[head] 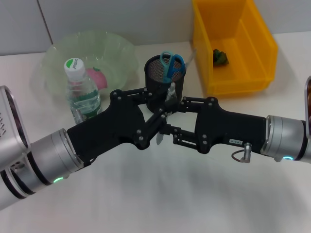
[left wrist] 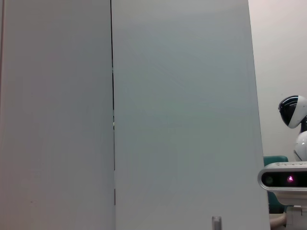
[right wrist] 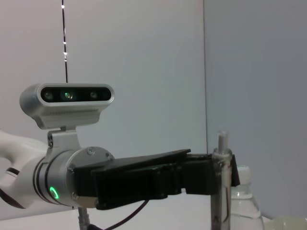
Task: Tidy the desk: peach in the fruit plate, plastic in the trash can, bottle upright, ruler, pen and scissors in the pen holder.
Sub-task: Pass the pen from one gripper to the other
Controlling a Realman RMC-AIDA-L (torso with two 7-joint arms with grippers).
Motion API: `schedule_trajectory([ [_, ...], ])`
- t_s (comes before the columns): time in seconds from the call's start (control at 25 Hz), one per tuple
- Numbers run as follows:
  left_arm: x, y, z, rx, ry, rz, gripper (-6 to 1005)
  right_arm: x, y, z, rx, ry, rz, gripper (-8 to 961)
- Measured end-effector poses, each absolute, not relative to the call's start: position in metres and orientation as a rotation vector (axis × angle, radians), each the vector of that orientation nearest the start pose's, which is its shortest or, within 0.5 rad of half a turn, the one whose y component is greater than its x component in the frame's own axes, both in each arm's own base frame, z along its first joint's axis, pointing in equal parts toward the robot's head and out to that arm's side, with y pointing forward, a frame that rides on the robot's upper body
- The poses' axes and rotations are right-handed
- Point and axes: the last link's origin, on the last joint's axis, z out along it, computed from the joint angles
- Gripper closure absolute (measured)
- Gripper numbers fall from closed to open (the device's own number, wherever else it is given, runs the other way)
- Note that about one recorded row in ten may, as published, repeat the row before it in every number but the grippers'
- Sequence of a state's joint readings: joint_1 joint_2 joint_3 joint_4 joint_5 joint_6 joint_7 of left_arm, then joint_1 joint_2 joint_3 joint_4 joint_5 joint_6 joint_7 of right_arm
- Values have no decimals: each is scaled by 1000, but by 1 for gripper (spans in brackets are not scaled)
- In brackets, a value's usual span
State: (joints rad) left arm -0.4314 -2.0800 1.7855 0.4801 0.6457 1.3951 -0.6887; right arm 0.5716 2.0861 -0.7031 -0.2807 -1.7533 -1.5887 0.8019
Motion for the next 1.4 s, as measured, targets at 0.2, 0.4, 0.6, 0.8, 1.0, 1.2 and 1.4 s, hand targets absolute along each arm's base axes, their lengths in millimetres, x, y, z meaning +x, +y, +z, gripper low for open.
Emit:
schedule_trajectory([
  [0.2, -193, 293, -72, -2486, -109, -1243, 798, 239, 309, -48, -2625, 210, 1041, 462],
  [0.4, -193, 293, -72, -2485, -111, -1242, 798, 236, 310, -49, -2631, 204, 1043, 497],
  [0.6, -194, 292, -72, -2484, -113, -1240, 798, 236, 310, -49, -2636, 204, 1042, 557],
  [0.8, -195, 292, -72, -2483, -115, -1240, 798, 236, 310, -49, -2637, 204, 1041, 658],
  [1.0, -194, 292, -73, -2486, -114, -1241, 797, 236, 310, -49, -2637, 205, 1041, 707],
  [1.2, -194, 292, -73, -2487, -116, -1241, 792, 236, 310, -49, -2637, 206, 1040, 710],
  [1.4, -194, 292, -73, -2488, -116, -1242, 784, 236, 312, -50, -2635, 209, 1030, 713],
])
